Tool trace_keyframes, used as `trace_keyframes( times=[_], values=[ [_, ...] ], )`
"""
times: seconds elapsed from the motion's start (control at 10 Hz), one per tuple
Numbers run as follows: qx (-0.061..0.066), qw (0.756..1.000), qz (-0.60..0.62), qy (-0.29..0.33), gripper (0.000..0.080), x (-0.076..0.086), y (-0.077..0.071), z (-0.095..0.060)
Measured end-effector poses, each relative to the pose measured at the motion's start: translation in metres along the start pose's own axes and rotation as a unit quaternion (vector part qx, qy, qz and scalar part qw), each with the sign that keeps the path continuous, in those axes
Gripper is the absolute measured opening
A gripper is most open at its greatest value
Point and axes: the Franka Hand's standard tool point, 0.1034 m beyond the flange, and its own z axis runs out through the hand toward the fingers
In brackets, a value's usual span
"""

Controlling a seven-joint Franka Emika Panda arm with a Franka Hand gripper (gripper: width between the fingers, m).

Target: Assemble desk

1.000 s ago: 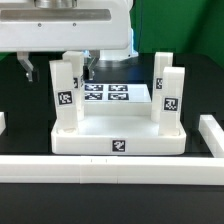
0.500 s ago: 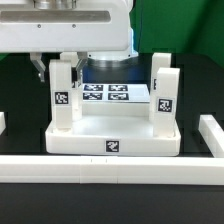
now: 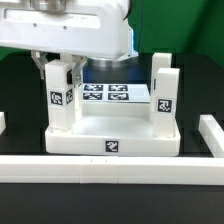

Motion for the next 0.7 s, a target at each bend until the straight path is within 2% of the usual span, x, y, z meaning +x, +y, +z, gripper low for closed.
trace_keyframes(
  times=[0.3, 0.5, 0.7],
  values=[
    [0.007, 0.987, 0.162, -0.001, 0.0291, 0.0008, 0.001, 0.0007],
    [0.001, 0.963, 0.268, -0.012, 0.0291, 0.0036, 0.0001, 0.0006],
    [0.0, 0.951, 0.31, -0.012, 0.0291, 0.0058, 0.0001, 0.0002]
  ],
)
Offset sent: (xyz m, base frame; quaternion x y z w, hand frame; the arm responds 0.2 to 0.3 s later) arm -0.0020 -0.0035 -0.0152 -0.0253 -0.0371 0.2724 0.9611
